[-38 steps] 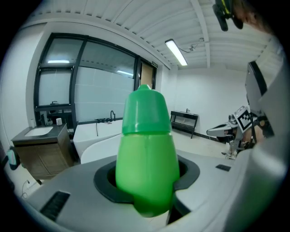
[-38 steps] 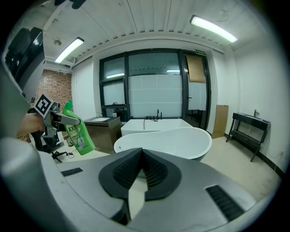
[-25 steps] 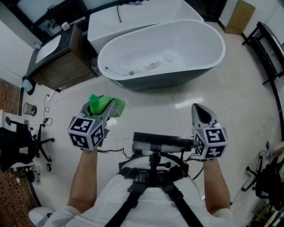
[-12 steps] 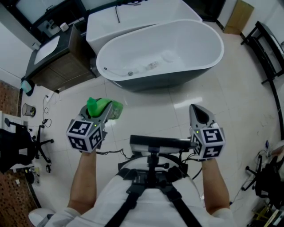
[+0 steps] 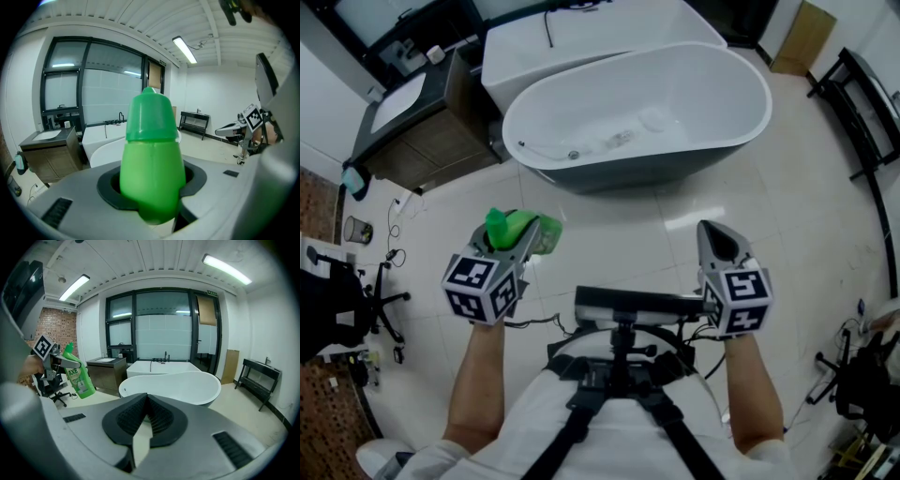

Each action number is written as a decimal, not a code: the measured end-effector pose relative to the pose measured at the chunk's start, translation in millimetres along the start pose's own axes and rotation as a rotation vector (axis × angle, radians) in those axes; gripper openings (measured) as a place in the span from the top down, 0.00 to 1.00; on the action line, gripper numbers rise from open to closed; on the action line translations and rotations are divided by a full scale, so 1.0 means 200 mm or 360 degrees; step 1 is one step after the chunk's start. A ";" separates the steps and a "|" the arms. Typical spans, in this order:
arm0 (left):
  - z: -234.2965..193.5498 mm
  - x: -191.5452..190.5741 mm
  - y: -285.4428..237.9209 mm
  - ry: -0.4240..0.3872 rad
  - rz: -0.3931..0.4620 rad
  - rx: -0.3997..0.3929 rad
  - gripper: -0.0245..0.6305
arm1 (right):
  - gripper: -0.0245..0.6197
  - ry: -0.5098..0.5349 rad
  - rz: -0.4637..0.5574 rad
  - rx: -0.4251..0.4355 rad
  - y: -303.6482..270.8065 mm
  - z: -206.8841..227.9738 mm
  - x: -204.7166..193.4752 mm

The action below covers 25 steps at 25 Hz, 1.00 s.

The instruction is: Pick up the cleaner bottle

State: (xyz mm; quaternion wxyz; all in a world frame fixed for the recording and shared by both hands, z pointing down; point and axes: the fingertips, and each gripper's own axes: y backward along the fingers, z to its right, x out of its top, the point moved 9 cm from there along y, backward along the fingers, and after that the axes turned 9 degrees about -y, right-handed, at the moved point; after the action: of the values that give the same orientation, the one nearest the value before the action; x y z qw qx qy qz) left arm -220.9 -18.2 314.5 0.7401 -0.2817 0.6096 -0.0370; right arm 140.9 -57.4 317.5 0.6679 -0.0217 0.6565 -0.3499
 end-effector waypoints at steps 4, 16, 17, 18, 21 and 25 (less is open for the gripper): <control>0.01 -0.01 0.01 0.0000 0.0006 -0.0006 0.69 | 0.95 0.0012 -0.0006 0.0006 0.00 -0.01 0.00; 0.02 -0.01 0.02 -0.0005 0.0000 -0.0018 0.69 | 0.95 0.0036 -0.0033 0.0011 -0.02 -0.02 -0.01; 0.02 -0.01 0.02 -0.0004 0.0000 -0.0021 0.69 | 0.95 0.0038 -0.0037 0.0010 -0.02 -0.01 -0.01; 0.02 -0.01 0.02 -0.0005 0.0000 -0.0024 0.69 | 0.95 0.0039 -0.0040 0.0008 -0.02 -0.01 -0.01; 0.03 0.00 0.01 -0.0006 -0.0002 -0.0032 0.69 | 0.95 0.0040 -0.0051 0.0003 -0.03 0.00 0.00; 0.03 0.00 0.01 -0.0007 -0.0007 -0.0042 0.69 | 0.95 0.0045 -0.0069 0.0007 -0.03 0.00 0.00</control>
State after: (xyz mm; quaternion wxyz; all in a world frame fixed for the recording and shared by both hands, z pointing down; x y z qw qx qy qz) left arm -215.4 -13.9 314.1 0.7376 -0.2928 0.6077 -0.0298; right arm 138.6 -62.3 321.5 0.6509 -0.0295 0.6643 -0.3662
